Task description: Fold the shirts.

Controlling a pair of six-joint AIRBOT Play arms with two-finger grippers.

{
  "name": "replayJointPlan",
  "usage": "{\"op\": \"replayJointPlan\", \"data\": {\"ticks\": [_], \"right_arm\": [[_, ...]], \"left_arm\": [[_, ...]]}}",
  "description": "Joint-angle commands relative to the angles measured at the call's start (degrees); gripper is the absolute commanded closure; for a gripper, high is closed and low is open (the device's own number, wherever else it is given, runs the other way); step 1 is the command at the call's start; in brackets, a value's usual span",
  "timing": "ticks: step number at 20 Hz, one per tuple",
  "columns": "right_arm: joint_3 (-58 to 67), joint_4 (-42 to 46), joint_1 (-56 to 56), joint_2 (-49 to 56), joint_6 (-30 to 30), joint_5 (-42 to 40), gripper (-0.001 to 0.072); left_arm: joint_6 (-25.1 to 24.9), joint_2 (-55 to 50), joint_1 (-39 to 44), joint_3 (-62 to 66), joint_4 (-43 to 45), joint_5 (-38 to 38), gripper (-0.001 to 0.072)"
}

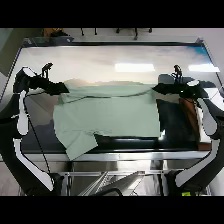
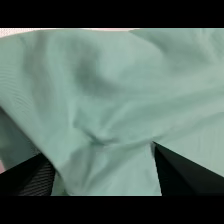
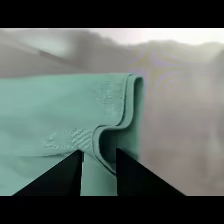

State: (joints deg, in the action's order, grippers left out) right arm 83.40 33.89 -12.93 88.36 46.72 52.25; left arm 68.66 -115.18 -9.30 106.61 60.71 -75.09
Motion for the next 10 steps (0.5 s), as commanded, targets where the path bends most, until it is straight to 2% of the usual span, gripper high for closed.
{"op": "replayJointPlan", "data": {"ticks": [1, 3, 4, 5, 6, 8, 10], "right_arm": [[0.04, 5.16, -1.03, -4.31, 3.06, 3.54, 0.0463], [0.04, 12.96, -2.69, -8.92, 9.35, 5.81, 0.0453], [0.04, 16.59, -3.74, -11.19, 12.26, 7.74, 0.0405], [-0.02, 19.85, -4.96, -13.42, 15.06, 10.10, 0.0319], [-0.09, 21.84, -6.25, -14.99, 16.72, 12.98, 0.0311], [-2.23, 22.71, -9.11, -17.22, 17.14, 19.30, 0.0311], [-7.74, 22.64, -11.52, -18.78, 16.94, 22.75, 0.0310]], "left_arm": [[5.09, 0.04, -0.76, 3.96, -0.22, -7.91, 0.0054], [9.01, 0.11, -1.79, 7.63, -0.22, -14.27, 0.0054], [10.78, 0.33, -2.54, 9.29, -0.24, -18.38, 0.0054], [12.17, 1.27, -3.30, 9.38, -0.22, -22.05, 0.0054], [13.68, 2.99, -4.09, 7.69, -0.22, -24.26, 0.0055], [14.36, 9.40, -5.92, -1.11, -0.20, -24.96, 0.0054], [14.23, 18.58, -7.80, -15.67, -0.15, -21.42, 0.0055]]}}
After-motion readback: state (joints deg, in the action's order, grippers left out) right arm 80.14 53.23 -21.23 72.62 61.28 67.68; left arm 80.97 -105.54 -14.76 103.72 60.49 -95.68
